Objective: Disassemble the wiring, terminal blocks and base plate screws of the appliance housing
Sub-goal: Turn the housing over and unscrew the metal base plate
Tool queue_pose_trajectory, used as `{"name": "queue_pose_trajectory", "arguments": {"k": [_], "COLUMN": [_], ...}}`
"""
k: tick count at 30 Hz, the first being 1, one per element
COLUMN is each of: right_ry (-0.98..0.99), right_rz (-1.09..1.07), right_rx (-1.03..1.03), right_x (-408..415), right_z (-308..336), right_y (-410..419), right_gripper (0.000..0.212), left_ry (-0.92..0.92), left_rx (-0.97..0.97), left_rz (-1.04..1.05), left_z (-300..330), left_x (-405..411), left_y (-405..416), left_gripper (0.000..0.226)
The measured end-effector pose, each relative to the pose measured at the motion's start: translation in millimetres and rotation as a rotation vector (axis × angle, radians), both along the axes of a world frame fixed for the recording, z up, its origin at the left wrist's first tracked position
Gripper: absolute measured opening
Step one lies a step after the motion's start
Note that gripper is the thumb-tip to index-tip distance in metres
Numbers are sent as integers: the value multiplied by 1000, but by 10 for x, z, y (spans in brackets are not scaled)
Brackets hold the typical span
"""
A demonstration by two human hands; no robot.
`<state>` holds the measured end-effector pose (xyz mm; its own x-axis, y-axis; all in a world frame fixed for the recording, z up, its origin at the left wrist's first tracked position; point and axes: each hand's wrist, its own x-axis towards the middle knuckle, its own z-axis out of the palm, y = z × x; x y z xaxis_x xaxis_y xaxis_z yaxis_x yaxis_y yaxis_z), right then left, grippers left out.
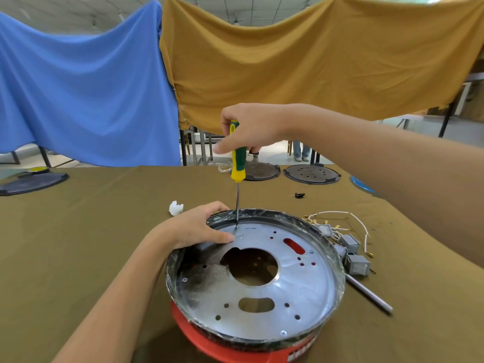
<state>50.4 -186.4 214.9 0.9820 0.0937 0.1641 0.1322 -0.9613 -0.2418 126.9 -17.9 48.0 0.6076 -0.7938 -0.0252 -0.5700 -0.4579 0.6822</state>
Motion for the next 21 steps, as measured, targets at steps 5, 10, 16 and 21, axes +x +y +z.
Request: {"name": "queue_pose_trajectory", "arguments": {"k": [5,10,16,21], "right_ry": [-27,61,3,-40], "right_rz": [17,31,48,34], "right_rx": [16,130,115,204], "right_x": [14,-45,-84,-289], "right_z": [-16,29,-8,-54], "right_y": [-46,-50,-84,-192], "right_gripper": [22,28,21,26], "left_ry": [-1,-4,1,24], "left_rx": [-8,-13,-15,-12], "left_rz": [1,-1,-16,-5], "left_z": [6,-4,-1,-8], "left_x": [2,14,15,28], "left_y": [0,-2,1,7], "left_gripper": [41,42,39,41]}}
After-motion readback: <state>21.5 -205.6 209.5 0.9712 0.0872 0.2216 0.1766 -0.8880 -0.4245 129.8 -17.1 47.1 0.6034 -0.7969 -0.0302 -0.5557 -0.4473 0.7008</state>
